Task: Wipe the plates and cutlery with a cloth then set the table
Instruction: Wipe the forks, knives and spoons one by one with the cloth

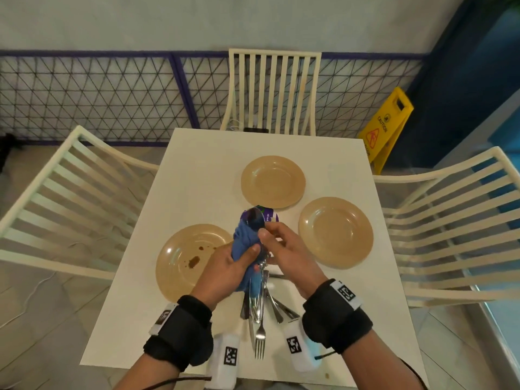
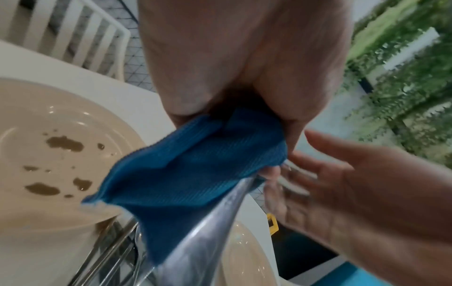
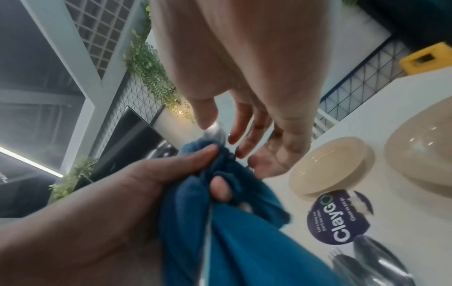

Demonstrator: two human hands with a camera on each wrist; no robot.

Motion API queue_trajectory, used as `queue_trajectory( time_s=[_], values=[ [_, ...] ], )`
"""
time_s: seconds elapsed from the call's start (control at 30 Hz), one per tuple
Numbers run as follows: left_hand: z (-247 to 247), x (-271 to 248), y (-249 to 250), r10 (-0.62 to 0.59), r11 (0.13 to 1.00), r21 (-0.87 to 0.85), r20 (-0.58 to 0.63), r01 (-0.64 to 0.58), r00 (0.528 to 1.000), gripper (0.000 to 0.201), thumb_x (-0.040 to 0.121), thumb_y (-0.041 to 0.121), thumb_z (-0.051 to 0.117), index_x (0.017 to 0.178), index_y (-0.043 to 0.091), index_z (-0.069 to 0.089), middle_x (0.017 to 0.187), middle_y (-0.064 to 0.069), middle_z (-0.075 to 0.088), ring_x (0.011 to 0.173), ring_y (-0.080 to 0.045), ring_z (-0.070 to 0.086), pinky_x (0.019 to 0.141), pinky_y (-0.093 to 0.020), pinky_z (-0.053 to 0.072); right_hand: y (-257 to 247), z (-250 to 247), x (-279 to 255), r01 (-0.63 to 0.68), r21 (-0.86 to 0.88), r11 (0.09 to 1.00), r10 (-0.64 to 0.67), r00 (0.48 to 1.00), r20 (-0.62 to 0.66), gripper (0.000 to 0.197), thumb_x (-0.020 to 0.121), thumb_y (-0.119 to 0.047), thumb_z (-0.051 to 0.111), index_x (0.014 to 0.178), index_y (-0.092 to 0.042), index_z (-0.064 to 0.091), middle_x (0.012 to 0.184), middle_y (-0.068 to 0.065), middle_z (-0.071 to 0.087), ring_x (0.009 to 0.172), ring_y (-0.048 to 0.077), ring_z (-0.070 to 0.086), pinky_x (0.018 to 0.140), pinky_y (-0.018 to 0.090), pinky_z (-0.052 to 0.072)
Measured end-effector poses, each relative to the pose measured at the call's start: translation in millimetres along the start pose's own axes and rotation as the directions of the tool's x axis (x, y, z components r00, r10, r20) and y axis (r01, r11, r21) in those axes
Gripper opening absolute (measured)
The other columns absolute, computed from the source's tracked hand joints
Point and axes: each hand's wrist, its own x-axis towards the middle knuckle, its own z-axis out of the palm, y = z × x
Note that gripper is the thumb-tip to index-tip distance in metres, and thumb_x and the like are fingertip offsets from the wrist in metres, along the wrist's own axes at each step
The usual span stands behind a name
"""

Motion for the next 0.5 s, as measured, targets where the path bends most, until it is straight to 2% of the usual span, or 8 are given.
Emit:
queue_trajectory(
  time_s=[0.07,0.13,0.2,0.27,0.33,0.4,0.47,0.5],
  values=[
    [3.8,1.5,2.7,0.01,0.998,0.059,0.026,-0.011,1.0,0.032,0.1,0.042,0.056,0.089,0.015,0.069,0.075,-0.003,0.072,0.062,-0.003,0.062,0.061,-0.016,0.045,-5.0,6.8,13.6,0.071,-0.113,0.991,-0.077,0.995,-0.056,0.019,0.096,-0.03,0.058,0.081,-0.019,0.064,0.076,-0.005,0.064,0.073,0.013,0.06,0.072,0.035,0.05],
    [7.3,0.8,2.5,0.009,0.999,0.043,0.058,-0.011,0.998,0.029,0.1,0.039,0.058,0.087,0.016,0.069,0.078,-0.004,0.073,0.065,-0.008,0.064,0.065,-0.021,0.048,-7.1,4.8,28.7,0.094,-0.138,0.986,-0.115,0.981,-0.154,0.028,0.094,-0.026,0.06,0.069,-0.013,0.058,0.063,-0.002,0.055,0.062,0.014,0.048,0.065,0.036,0.043],
    [9.7,-4.1,-1.3,-0.011,0.994,0.107,0.131,-0.004,0.991,0.026,0.099,0.037,0.06,0.086,0.016,0.068,0.08,-0.007,0.073,0.064,-0.011,0.063,0.064,-0.024,0.048,-12.3,-9.6,41.6,0.059,-0.067,0.996,-0.076,0.957,-0.281,0.026,0.095,-0.023,0.061,0.073,-0.012,0.065,0.065,0.004,0.059,0.063,0.015,0.048,0.063,0.036,0.042],
    [9.6,-8.7,-4.3,-0.027,0.987,0.158,0.159,0.001,0.987,0.023,0.099,0.033,0.062,0.082,0.018,0.066,0.074,-0.001,0.071,0.06,-0.004,0.06,0.06,-0.019,0.047,-15.8,-24.0,49.3,0.03,0.066,0.997,-0.004,0.933,-0.359,0.022,0.097,-0.02,0.06,0.08,-0.011,0.071,0.07,0.007,0.062,0.065,0.017,0.05,0.063,0.035,0.042],
    [7.7,-6.6,1.2,-0.012,0.987,0.162,0.109,-0.005,0.994,0.023,0.098,0.03,0.063,0.077,0.02,0.065,0.07,0.002,0.071,0.057,0.001,0.06,0.058,-0.014,0.045,-11.1,-22.2,46.4,0.015,0.097,0.995,0.02,0.939,-0.344,0.022,0.097,-0.019,0.059,0.081,-0.011,0.072,0.07,0.006,0.063,0.065,0.017,0.052,0.064,0.036,0.042],
    [7.1,-0.6,11.6,0.017,0.989,0.147,0.024,-0.021,1.0,0.025,0.099,0.031,0.061,0.077,0.019,0.067,0.072,-0.001,0.072,0.058,-0.002,0.062,0.058,-0.013,0.046,-1.0,-9.3,35.4,-0.018,0.063,0.998,0.033,0.967,-0.254,0.023,0.097,-0.019,0.06,0.078,-0.01,0.071,0.07,0.006,0.064,0.066,0.017,0.053,0.064,0.035,0.043],
    [11.7,1.5,19.4,0.025,0.996,0.088,0.007,-0.025,1.0,0.026,0.1,0.033,0.059,0.083,0.014,0.068,0.075,-0.005,0.073,0.061,-0.009,0.064,0.063,-0.022,0.052,3.8,-3.9,28.5,-0.028,0.07,0.997,0.041,0.98,-0.196,0.024,0.097,-0.018,0.061,0.08,-0.003,0.07,0.071,0.008,0.063,0.068,0.018,0.053,0.064,0.034,0.044],
    [15.6,-0.6,19.5,0.007,0.997,0.078,0.035,-0.01,0.999,0.026,0.099,0.033,0.059,0.088,0.012,0.068,0.078,-0.008,0.074,0.062,-0.012,0.064,0.065,-0.028,0.055,2.2,-8.7,31.3,-0.021,0.084,0.996,0.039,0.975,-0.22,0.024,0.097,-0.017,0.061,0.08,-0.003,0.07,0.072,0.009,0.063,0.069,0.018,0.053,0.064,0.034,0.044]
  ],
)
